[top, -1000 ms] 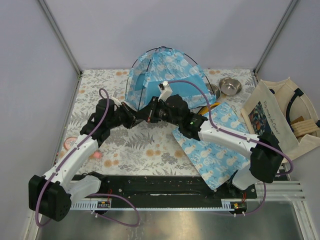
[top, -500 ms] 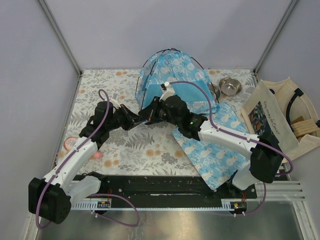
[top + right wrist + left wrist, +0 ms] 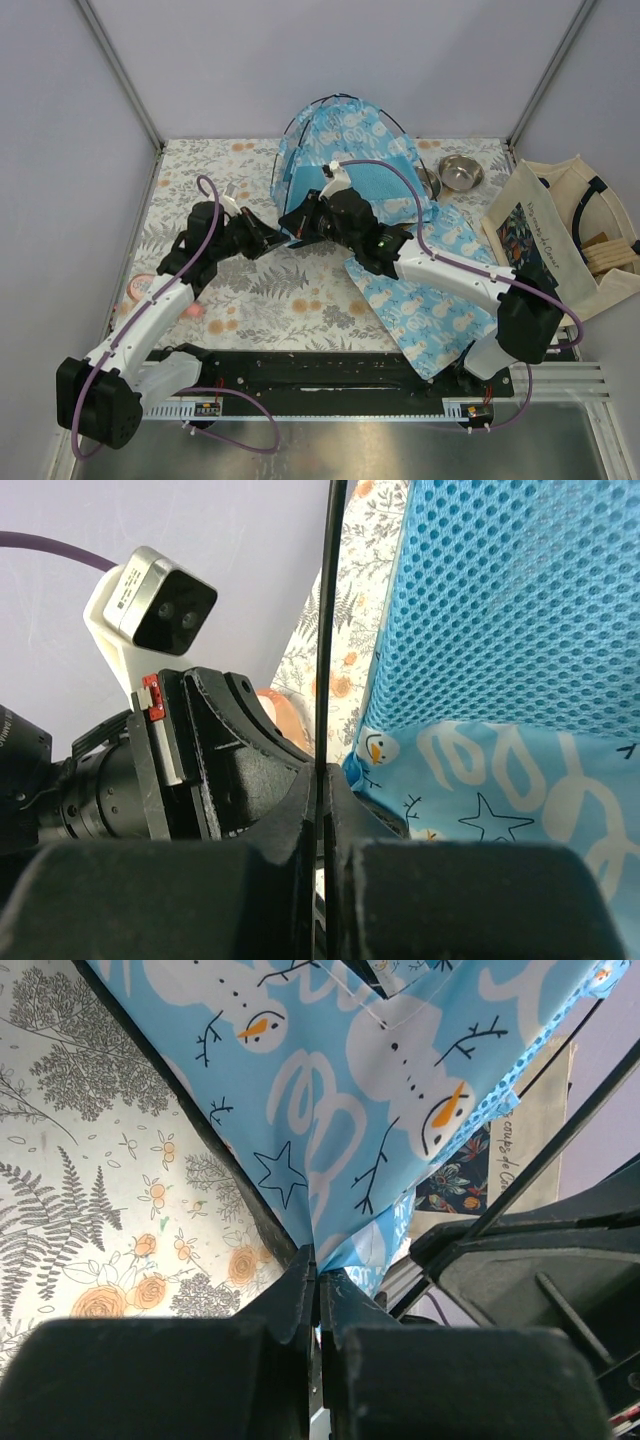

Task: Set up the pet tent

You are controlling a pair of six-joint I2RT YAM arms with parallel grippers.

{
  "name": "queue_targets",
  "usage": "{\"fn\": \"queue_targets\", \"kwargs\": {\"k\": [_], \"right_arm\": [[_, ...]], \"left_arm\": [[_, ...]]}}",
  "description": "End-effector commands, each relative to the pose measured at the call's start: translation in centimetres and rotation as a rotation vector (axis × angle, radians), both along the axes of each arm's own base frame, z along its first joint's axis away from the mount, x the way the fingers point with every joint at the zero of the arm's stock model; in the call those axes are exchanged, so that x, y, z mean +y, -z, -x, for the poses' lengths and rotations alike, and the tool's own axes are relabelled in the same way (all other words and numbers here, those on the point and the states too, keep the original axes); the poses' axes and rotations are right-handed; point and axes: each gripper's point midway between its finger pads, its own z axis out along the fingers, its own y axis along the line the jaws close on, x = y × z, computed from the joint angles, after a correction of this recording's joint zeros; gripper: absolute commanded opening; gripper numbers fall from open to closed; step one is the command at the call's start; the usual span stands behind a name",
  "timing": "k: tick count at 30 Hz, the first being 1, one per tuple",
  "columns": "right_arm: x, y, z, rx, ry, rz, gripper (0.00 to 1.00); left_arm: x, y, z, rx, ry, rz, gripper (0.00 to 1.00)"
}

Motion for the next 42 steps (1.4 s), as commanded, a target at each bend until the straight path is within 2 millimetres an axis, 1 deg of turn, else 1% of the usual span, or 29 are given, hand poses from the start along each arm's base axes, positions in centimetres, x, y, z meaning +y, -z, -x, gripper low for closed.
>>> {"fn": "queue_targets", "kwargs": {"k": [1, 4, 9, 15, 20, 25, 33, 42], "right_arm": [[-5.6, -6.0, -8.5, -0.166, 0.352, -0.085, 0.00], [-5.6, -6.7, -9.0, -0.180, 0.360, -0.107, 0.00], [-6.0, -7.5, -10.0, -0.207, 0.387, -0.120, 0.00], [-7.5, -8.8, -11.2, -0.234, 0.424, -0.140, 0.00], [-8.8, -9.8, -11.5, -0.257, 0.438, -0.153, 0.00], [-9.0, -9.8, -11.9, -0.257, 0.442, -0.168, 0.00], [-8.7, -9.9, -12.7, -0.258, 0.443, -0.193, 0.00], [-9.5, -10.0, -13.2, -0.264, 0.465, -0.194, 0.00]], "left_arm": [[-0.3, 0.9, 3.4, 0.080, 0.133, -0.030, 0.00], [-0.4, 1.3, 3.9, 0.083, 0.171, -0.043, 0.00], [-0.6, 1.3, 4.6, 0.067, 0.227, -0.054, 0.00], [-0.1, 2.1, 5.6, 0.084, 0.269, -0.099, 0.00], [0.3, 2.8, 6.1, 0.092, 0.284, -0.119, 0.00], [0.4, 3.0, 6.4, 0.086, 0.301, -0.123, 0.00], [0.4, 3.5, 7.0, 0.094, 0.330, -0.121, 0.00], [0.8, 4.7, 8.1, 0.099, 0.365, -0.144, 0.00]]}}
